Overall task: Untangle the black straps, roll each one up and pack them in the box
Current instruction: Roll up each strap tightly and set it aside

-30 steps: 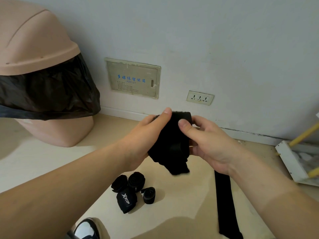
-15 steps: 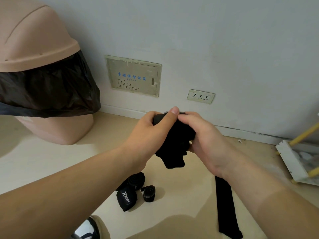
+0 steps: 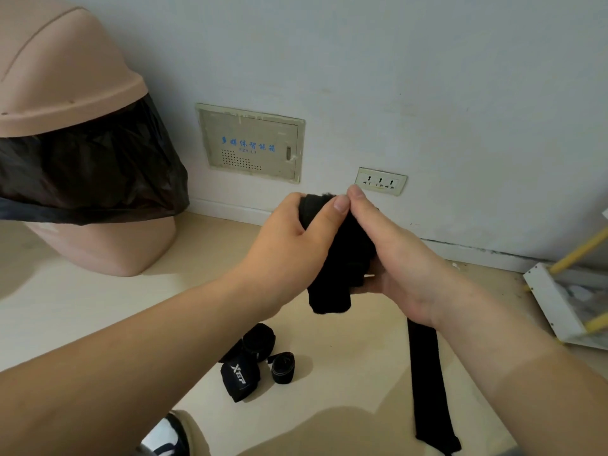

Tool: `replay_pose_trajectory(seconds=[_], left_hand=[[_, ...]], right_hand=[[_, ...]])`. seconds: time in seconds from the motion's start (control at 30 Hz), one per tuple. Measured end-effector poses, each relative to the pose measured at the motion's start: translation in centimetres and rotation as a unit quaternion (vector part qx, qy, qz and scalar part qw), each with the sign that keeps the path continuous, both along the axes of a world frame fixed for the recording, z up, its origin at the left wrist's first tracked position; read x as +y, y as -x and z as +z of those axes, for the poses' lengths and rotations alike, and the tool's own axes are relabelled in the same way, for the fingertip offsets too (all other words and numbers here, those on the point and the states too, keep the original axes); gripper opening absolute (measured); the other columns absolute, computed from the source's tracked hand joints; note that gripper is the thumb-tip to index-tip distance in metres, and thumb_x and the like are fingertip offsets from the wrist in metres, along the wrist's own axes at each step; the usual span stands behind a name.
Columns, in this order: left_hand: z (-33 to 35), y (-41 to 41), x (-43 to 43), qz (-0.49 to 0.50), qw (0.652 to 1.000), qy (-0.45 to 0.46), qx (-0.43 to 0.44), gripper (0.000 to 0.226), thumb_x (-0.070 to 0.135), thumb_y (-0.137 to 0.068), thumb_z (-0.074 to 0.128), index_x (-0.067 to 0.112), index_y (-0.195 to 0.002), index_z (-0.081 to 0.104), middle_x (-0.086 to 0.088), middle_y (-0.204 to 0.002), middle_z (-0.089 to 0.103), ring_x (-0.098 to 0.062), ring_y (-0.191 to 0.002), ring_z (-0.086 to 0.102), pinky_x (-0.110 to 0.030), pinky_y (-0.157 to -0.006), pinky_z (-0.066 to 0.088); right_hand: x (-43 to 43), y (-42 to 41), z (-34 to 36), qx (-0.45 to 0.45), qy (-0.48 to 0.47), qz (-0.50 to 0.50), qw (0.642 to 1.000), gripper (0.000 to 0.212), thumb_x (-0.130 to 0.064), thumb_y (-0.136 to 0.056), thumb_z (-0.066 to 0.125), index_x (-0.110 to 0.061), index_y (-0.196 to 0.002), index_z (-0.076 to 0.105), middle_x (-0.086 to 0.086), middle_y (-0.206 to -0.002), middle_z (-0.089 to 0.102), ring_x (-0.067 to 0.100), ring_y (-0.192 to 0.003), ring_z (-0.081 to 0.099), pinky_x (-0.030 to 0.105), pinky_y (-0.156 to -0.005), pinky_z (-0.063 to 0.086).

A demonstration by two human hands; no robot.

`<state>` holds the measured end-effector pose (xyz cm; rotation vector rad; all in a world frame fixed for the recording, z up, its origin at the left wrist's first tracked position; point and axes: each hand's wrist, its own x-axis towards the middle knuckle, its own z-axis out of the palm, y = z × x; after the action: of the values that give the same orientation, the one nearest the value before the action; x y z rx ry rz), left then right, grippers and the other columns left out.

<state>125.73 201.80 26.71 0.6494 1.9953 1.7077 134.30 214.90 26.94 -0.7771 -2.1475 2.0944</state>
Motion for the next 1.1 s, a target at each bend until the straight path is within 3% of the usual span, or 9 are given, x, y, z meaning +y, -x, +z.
replay_pose_trajectory(seconds=[0.1, 0.17, 0.27, 0.33, 0.57, 0.7, 0.83, 0.9, 1.1], left_hand=[[-0.2, 0.3, -0.3, 0.0, 1.0, 0.009, 0.026, 0.038, 0.058, -0.102, 0.053, 0.022, -0.109, 0.063, 0.007, -0.093, 0.07, -0.004, -0.079, 0.068, -0.023, -0.066, 0.054], [-0.5, 0.4, -0.6, -0.007, 1.0, 0.01, -0.013, 0.041, 0.061, -0.103, 0.048, 0.024, -0.111, 0.065, 0.008, -0.095, 0.069, -0.005, -0.084, 0.067, -0.023, -0.071, 0.051], [-0.8, 0.6, -0.7, -0.013, 0.995, 0.008, -0.094, 0.05, 0.07, -0.103, 0.04, 0.031, -0.12, 0.066, 0.008, -0.113, 0.072, -0.009, -0.108, 0.068, -0.036, -0.098, 0.053], [-0.8, 0.7, -0.6, 0.005, 0.988, -0.007, -0.154, 0.057, 0.071, -0.104, 0.034, 0.029, -0.127, 0.066, 0.005, -0.12, 0.074, -0.014, -0.114, 0.071, -0.043, -0.107, 0.053], [-1.2, 0.7, -0.3, 0.057, 0.969, -0.028, -0.239, 0.06, 0.057, -0.111, 0.035, 0.009, -0.106, 0.07, -0.008, -0.103, 0.077, -0.021, -0.099, 0.075, -0.044, -0.091, 0.06], [-1.5, 0.9, -0.3, 0.029, 0.97, -0.02, -0.239, 0.028, 0.03, -0.107, 0.053, 0.008, -0.103, 0.069, -0.006, -0.084, 0.069, -0.019, -0.074, 0.07, -0.037, -0.075, 0.058], [-2.3, 1.1, -0.3, 0.015, 0.979, 0.004, -0.201, 0.016, 0.009, -0.095, 0.069, 0.006, -0.11, 0.065, -0.011, -0.093, 0.071, -0.026, -0.083, 0.071, -0.043, -0.081, 0.064], [-2.5, 0.9, -0.4, -0.004, 0.981, 0.015, -0.195, 0.021, 0.013, -0.093, 0.078, 0.006, -0.106, 0.063, -0.013, -0.095, 0.072, -0.027, -0.085, 0.075, -0.047, -0.085, 0.066], [-2.5, 1.1, -0.6, -0.031, 0.977, 0.014, -0.209, 0.028, 0.03, -0.095, 0.079, 0.009, -0.093, 0.061, -0.018, -0.097, 0.075, -0.027, -0.088, 0.077, -0.036, -0.077, 0.065]], right_hand=[[0.0, -0.6, 0.3, -0.009, 0.017, 0.029, 0.999, 0.067, -0.076, -0.09, 0.054, -0.021, -0.119, 0.078, 0.009, -0.113, 0.081, 0.029, -0.106, 0.079, 0.054, -0.093, 0.064], [-0.4, -0.6, 0.1, -0.011, 0.014, 0.02, 1.0, 0.065, -0.07, -0.093, 0.058, -0.014, -0.118, 0.078, 0.011, -0.109, 0.082, 0.03, -0.104, 0.079, 0.055, -0.093, 0.063], [-0.4, -0.4, -0.4, -0.003, 0.024, -0.017, 1.0, 0.056, -0.061, -0.098, 0.062, -0.01, -0.115, 0.077, 0.013, -0.106, 0.082, 0.032, -0.101, 0.08, 0.057, -0.094, 0.063], [-0.1, -0.2, -0.7, 0.005, 0.042, -0.041, 0.998, 0.053, -0.058, -0.1, 0.061, -0.01, -0.118, 0.076, 0.012, -0.107, 0.082, 0.032, -0.1, 0.08, 0.055, -0.093, 0.063], [0.6, 0.4, -1.6, 0.032, 0.104, -0.122, 0.987, 0.05, -0.052, -0.102, 0.063, -0.007, -0.122, 0.073, 0.012, -0.11, 0.082, 0.032, -0.1, 0.08, 0.049, -0.086, 0.065], [1.3, 0.8, -1.9, 0.064, 0.147, -0.17, 0.972, 0.045, -0.046, -0.104, 0.062, -0.009, -0.127, 0.071, 0.011, -0.113, 0.082, 0.031, -0.103, 0.08, 0.049, -0.084, 0.065], [1.2, 1.1, -2.3, 0.081, 0.18, -0.197, 0.96, 0.035, -0.036, -0.106, 0.064, -0.008, -0.127, 0.069, 0.012, -0.11, 0.082, 0.029, -0.098, 0.081, 0.042, -0.073, 0.067], [1.2, 1.2, -2.4, 0.089, 0.18, -0.198, 0.959, 0.032, -0.03, -0.106, 0.065, -0.009, -0.13, 0.068, 0.012, -0.112, 0.082, 0.028, -0.099, 0.081, 0.04, -0.075, 0.066], [1.1, 1.3, -2.3, 0.116, 0.17, -0.221, 0.953, 0.032, -0.017, -0.101, 0.073, -0.01, -0.13, 0.062, 0.013, -0.118, 0.079, 0.031, -0.1, 0.081, 0.046, -0.078, 0.067]])
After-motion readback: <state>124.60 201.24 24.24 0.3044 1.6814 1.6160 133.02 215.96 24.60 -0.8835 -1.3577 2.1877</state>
